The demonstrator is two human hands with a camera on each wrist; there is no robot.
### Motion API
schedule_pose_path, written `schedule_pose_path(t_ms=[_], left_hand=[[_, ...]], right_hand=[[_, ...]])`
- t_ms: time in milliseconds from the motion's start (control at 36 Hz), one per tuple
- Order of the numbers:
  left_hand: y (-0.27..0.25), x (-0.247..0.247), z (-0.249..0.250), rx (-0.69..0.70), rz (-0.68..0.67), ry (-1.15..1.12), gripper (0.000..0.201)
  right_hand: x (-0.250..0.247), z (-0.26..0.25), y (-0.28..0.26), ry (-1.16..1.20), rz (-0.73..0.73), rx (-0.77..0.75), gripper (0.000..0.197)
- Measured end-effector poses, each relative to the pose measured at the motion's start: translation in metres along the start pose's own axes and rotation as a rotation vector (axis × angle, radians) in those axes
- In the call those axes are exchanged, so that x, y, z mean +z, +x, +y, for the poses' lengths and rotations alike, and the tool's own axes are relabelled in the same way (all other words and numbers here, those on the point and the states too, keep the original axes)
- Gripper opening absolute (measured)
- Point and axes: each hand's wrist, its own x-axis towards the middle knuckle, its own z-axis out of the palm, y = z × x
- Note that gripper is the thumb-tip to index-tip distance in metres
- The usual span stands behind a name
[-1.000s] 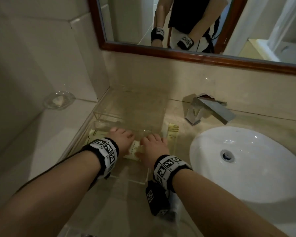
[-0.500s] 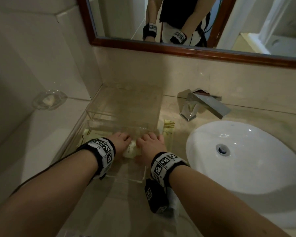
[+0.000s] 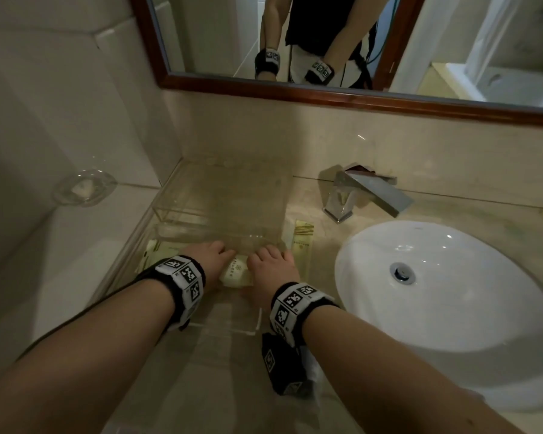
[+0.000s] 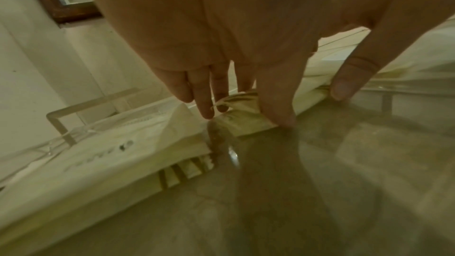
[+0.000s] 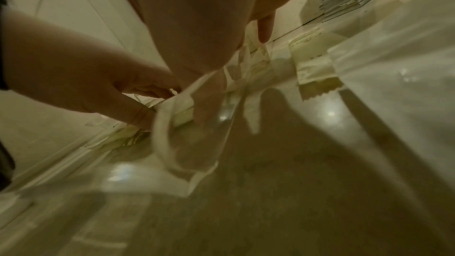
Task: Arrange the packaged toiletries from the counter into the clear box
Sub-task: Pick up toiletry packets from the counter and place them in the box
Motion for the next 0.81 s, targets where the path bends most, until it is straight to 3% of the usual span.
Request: schedule_pose_path(t_ms=[222, 389, 806], left_hand=[[-0.007, -0.005, 0.008, -0.035, 0.045, 0.042, 0.089], [-0.015, -0.025, 0.024, -0.029, 0.126, -0.09, 0.082], [-0.022, -0.082, 0.113, 0.009, 0.176, -0.176, 0.079]], right_hand=[[-0.008, 0.004, -0.003, 0.183, 0.04, 0.036, 0.051], [-0.017, 0.018, -0.01, 0.227, 0.139, 0.061, 0.046], [-0.056, 0.107, -0.07, 0.324, 0.158, 0.19, 0.045]])
